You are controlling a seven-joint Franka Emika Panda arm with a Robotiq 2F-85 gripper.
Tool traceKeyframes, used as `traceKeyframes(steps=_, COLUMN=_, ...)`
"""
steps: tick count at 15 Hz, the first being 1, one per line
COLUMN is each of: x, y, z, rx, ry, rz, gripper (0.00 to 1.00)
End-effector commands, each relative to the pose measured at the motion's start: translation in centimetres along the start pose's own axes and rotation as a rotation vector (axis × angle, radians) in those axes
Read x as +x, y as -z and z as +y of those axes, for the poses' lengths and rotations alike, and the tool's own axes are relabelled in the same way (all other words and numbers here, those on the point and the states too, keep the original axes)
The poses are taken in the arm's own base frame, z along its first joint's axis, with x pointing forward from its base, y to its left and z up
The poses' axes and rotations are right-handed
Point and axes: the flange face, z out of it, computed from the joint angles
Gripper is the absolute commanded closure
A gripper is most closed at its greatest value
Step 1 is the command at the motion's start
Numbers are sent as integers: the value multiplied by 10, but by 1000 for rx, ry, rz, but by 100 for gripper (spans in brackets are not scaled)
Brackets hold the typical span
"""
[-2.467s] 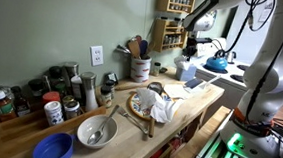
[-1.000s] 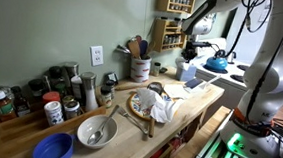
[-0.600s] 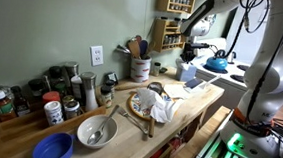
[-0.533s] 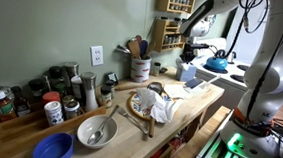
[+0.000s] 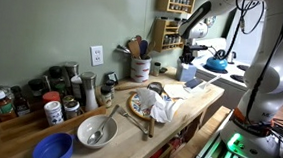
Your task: Push the napkin inside the blue box
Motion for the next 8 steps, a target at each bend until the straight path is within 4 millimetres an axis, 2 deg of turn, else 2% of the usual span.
traceKeyframes(steps=1, x=-5, y=13, z=13, rx=-2, ry=-15, rz=12, gripper=99)
traceKeyframes(steps=8, x=-14, y=39, z=34, rx=13, ry=-9, rz=25, gripper=99)
